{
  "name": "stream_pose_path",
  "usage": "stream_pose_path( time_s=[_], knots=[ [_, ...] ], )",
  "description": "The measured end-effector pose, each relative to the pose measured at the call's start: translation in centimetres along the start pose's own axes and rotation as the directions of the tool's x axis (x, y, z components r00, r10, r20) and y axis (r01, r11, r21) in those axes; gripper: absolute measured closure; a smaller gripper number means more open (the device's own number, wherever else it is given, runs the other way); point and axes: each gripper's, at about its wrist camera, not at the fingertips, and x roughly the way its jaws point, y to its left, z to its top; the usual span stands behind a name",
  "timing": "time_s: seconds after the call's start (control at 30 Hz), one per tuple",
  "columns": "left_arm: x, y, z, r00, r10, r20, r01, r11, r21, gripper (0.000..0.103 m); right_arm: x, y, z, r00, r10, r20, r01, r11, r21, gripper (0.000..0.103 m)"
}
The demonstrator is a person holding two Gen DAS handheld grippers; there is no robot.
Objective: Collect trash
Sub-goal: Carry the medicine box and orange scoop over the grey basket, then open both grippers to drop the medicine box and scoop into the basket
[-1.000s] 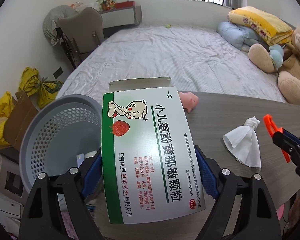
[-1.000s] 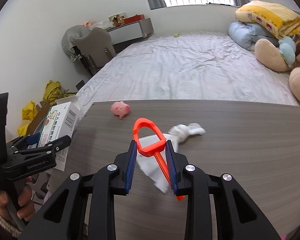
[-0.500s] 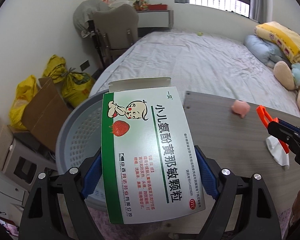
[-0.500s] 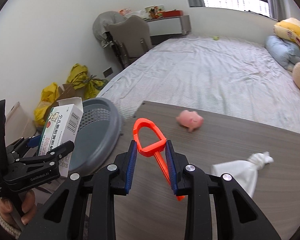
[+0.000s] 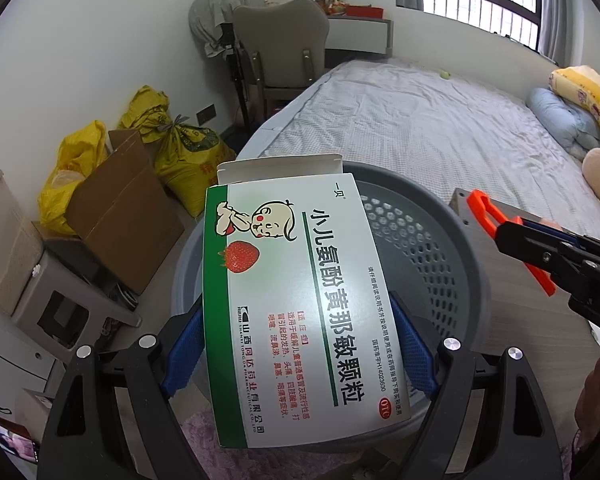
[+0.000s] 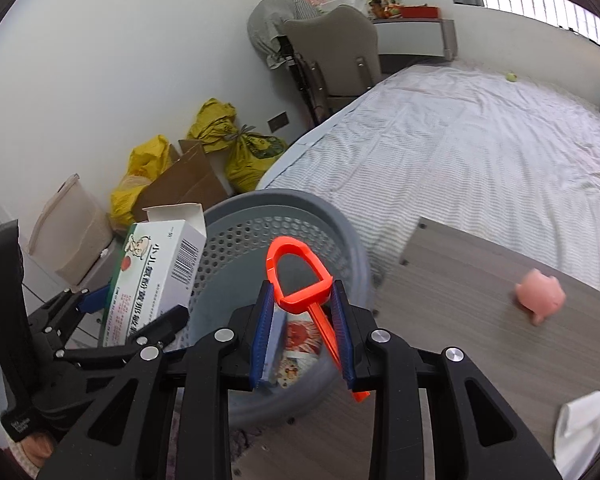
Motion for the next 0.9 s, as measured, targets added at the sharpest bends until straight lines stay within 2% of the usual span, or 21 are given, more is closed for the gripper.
stream_pose_path(
  time_s=[0.33,0.4,0.47,0.53,0.83,0.9],
  knots=[
    [1.1,1.7,-0.2,1.0,0.003,-0.012,-0.003,0.999,-0.04,0.021,3.6,2.0,1.2,0.998,0.037,-0.042,-0.038,0.999,-0.016,0.074],
    [1.0,2.0,-0.2,1.0,0.005,-0.007,-0.005,0.999,-0.046,0.019,3.8,2.1,1.2,0.998,0.048,-0.044,-0.048,0.999,-0.013,0.07],
    [0.9,2.3,-0.2,1.0,0.01,-0.005,-0.01,0.998,-0.056,0.015,3.7,2.1,1.3,0.998,0.043,-0.035,-0.043,0.999,-0.01,0.056],
    [0.8,2.7,-0.2,1.0,0.014,-0.002,-0.014,0.998,-0.066,0.014,3.5,2.1,1.3,0.999,0.039,-0.026,-0.039,0.999,-0.01,0.052],
    [0.2,3.3,-0.4,0.999,0.039,0.006,-0.038,0.995,-0.09,0.014,2.9,2.5,0.7,1.0,-0.01,-0.019,0.01,0.999,-0.037,0.052],
    [-0.1,3.4,-0.5,0.999,0.045,0.012,-0.044,0.995,-0.094,0.011,2.7,2.7,0.5,1.0,-0.019,-0.015,0.018,0.999,-0.042,0.052]
  ],
)
